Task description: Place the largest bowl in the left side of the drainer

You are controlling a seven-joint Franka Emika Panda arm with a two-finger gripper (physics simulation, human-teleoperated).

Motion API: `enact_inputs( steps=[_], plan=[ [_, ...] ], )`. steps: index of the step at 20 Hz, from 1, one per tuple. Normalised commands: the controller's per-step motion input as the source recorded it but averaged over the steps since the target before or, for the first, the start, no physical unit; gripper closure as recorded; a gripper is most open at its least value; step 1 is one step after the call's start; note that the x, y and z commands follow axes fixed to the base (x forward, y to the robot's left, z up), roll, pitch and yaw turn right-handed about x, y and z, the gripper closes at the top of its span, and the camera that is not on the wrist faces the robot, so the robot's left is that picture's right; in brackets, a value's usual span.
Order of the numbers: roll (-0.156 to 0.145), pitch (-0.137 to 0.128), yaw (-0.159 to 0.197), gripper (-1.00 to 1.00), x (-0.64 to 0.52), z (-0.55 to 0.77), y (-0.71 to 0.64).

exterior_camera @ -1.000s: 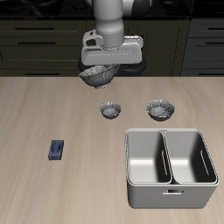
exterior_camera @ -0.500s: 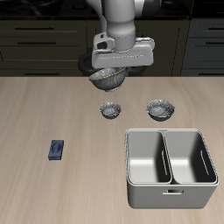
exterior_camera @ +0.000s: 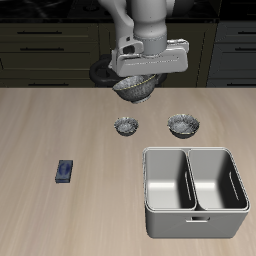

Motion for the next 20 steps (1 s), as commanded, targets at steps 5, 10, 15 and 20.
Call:
enact_inputs(
  steps=[5, 10, 15, 20],
  plan=[
    [0.014, 0.002, 0.030, 1.00, -0.02, 0.08, 0.21],
    [-0.013, -0.004, 0.034, 1.00, 0.08, 0.15, 0.14],
    [-0.029, -0.009, 0.016, 1.00, 0.15, 0.12, 0.05],
    [-0.026, -0.002, 0.003, 1.00, 0.19, 0.10, 0.05]
  ],
)
